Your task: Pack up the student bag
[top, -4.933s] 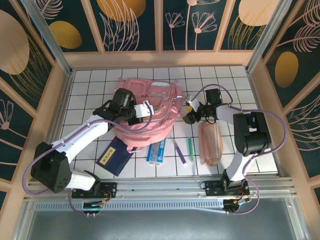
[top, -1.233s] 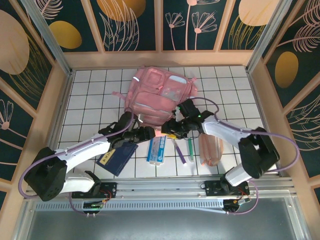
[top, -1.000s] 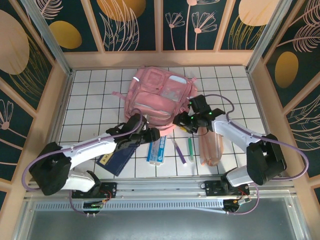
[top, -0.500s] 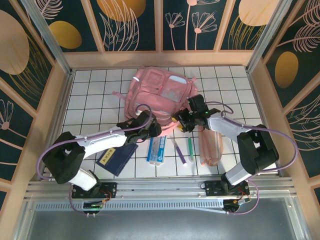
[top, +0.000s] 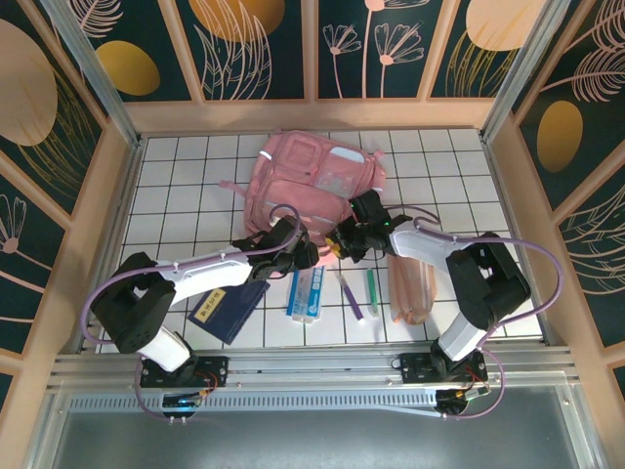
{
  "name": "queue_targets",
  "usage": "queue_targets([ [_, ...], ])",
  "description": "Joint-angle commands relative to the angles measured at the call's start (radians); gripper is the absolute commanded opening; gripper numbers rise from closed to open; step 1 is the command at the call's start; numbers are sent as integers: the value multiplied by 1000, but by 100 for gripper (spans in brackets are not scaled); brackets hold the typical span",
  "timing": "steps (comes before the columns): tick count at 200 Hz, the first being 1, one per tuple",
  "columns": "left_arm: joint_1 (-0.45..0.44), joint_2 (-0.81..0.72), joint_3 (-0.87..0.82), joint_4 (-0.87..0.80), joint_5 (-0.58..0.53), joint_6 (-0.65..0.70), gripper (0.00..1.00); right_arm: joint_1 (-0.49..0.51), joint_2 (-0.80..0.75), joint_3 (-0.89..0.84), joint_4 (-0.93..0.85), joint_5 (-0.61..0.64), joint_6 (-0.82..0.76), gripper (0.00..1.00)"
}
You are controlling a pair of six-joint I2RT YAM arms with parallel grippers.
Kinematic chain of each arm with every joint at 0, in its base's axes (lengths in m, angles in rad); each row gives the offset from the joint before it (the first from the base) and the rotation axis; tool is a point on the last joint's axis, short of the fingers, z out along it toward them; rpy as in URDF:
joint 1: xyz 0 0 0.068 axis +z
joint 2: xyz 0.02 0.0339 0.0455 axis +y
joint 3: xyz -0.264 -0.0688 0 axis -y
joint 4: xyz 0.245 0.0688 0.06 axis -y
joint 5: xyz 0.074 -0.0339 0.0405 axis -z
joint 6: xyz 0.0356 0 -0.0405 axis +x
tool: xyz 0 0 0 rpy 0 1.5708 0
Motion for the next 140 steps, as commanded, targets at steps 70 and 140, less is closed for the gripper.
queue_targets([
  [70, -11, -12, -63, 61, 141, 139, 39, 19, 50, 25, 10, 41, 36, 16],
  [140, -11, -99, -22, -2, 109, 298, 9, 30, 36, 77, 10, 62, 30, 0],
])
